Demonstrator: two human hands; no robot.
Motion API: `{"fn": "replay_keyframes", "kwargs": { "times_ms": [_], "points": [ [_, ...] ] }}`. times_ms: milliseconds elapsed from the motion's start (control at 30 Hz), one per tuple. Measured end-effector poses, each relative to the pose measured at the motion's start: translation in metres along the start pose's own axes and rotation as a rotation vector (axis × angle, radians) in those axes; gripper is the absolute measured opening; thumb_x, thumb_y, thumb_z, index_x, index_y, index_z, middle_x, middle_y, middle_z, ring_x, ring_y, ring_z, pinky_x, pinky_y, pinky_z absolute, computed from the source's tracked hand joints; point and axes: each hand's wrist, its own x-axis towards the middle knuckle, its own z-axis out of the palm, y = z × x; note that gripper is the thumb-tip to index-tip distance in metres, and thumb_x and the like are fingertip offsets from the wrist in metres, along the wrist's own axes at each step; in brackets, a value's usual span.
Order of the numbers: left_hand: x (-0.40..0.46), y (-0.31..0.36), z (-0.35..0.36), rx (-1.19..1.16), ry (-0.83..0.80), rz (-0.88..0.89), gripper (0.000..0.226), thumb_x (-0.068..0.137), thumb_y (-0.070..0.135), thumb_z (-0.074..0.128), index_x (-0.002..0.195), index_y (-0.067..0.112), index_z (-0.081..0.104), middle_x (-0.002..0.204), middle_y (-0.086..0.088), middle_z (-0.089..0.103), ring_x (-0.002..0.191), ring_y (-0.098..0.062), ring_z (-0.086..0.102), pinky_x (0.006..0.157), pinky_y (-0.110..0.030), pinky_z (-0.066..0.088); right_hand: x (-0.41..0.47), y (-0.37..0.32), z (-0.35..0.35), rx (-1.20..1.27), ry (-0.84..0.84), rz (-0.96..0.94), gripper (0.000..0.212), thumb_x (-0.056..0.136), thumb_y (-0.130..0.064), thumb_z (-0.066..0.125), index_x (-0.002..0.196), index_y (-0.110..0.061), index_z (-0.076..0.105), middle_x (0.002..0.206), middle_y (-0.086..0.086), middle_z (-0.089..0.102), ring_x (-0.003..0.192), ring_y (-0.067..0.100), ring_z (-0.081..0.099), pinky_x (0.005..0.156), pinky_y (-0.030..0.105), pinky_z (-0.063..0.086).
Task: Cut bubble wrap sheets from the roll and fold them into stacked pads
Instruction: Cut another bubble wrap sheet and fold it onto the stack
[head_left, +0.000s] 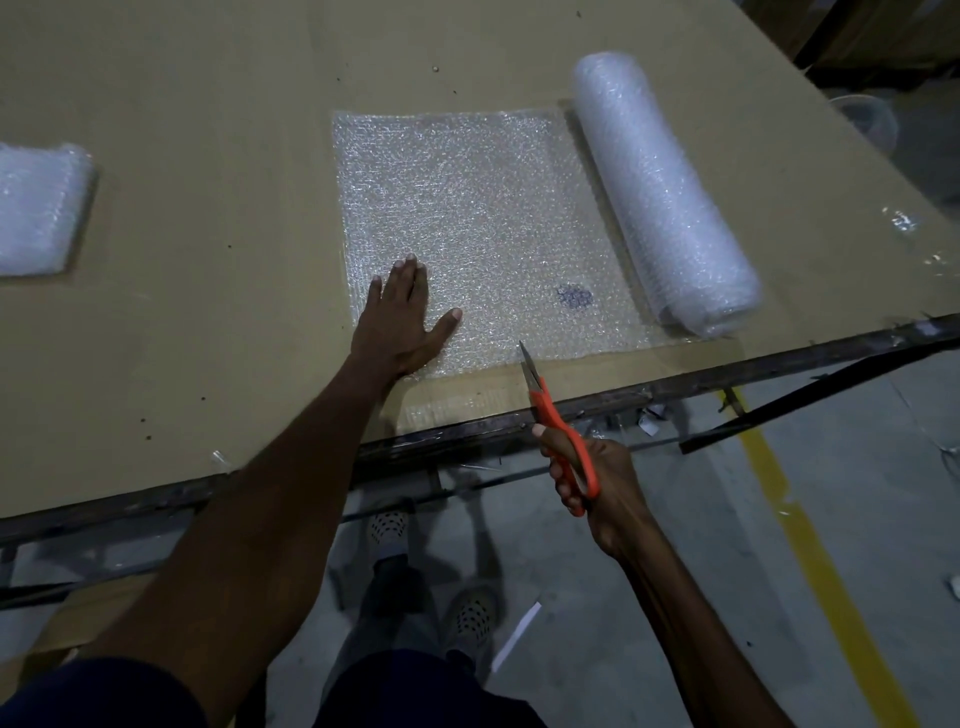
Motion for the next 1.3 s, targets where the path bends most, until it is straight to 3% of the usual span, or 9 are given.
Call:
{"fn": "replay_keyframes", "kwargs": {
  "times_ms": [167,667,833,1000,1133,1300],
  "points": [
    [-0.002,0.001,-0.001,-0.003,0.002,-0.004,0.089,0.099,0.067,0.024,0.158,0.003,0.007,0.167,-0.013,0.001,0.154,-0.024,-0.002,0.124,-0.045,-0.004,0.000,0.005,0.001,0.015,0.011,-0.018,0.034,0.082,-0.025,0.084,0.088,0.005,0.070,0.054,0.007,0.055,0.038,0.013,0.040,0.036,0.020,0.029],
    [-0.004,0.002,-0.002,0.010,0.003,-0.005,0.088,0.100,0.066,0.025,0.158,0.003,0.007,0.167,-0.013,0.001,0.154,-0.024,-0.002,0.123,-0.044,-0.004,0.004,-0.008,0.007,0.006,0.019,0.012,0.035,0.079,-0.030,0.086,0.085,0.000,0.068,0.053,0.005,0.053,0.039,0.012,0.040,0.037,0.020,0.027],
    [-0.003,0.002,-0.001,0.006,0.000,-0.008,0.088,0.100,0.067,0.024,0.159,0.004,0.005,0.167,-0.012,-0.001,0.154,-0.023,-0.003,0.123,-0.044,-0.005,0.009,-0.016,0.014,-0.002,0.007,0.023,0.034,0.079,-0.032,0.086,0.071,-0.007,0.064,0.053,0.005,0.052,0.039,0.012,0.039,0.038,0.020,0.026],
    [-0.003,0.001,-0.001,0.007,-0.007,-0.010,0.088,0.100,0.067,0.023,0.159,0.004,0.004,0.167,-0.012,-0.003,0.154,-0.023,-0.005,0.124,-0.044,-0.006,0.010,-0.016,0.011,-0.008,-0.001,0.009,0.030,0.079,-0.031,0.086,0.068,-0.009,0.068,0.053,0.005,0.051,0.040,0.013,0.039,0.037,0.020,0.026],
    [-0.004,0.002,-0.001,0.007,-0.004,-0.012,0.088,0.100,0.066,0.025,0.159,0.004,0.005,0.167,-0.012,-0.002,0.154,-0.023,-0.005,0.123,-0.044,-0.006,0.011,-0.019,0.015,0.000,-0.002,0.019,0.034,0.080,-0.035,0.085,0.054,-0.020,0.071,0.055,0.004,0.050,0.041,0.012,0.038,0.039,0.020,0.026],
    [-0.003,0.002,0.000,0.003,-0.007,-0.011,0.088,0.099,0.067,0.023,0.159,0.004,0.004,0.167,-0.012,-0.002,0.154,-0.022,-0.005,0.124,-0.044,-0.005,0.015,-0.022,0.014,-0.012,-0.012,0.010,0.029,0.080,-0.032,0.085,0.055,-0.021,0.076,0.055,0.005,0.049,0.041,0.012,0.036,0.037,0.019,0.024]
  ]
}}
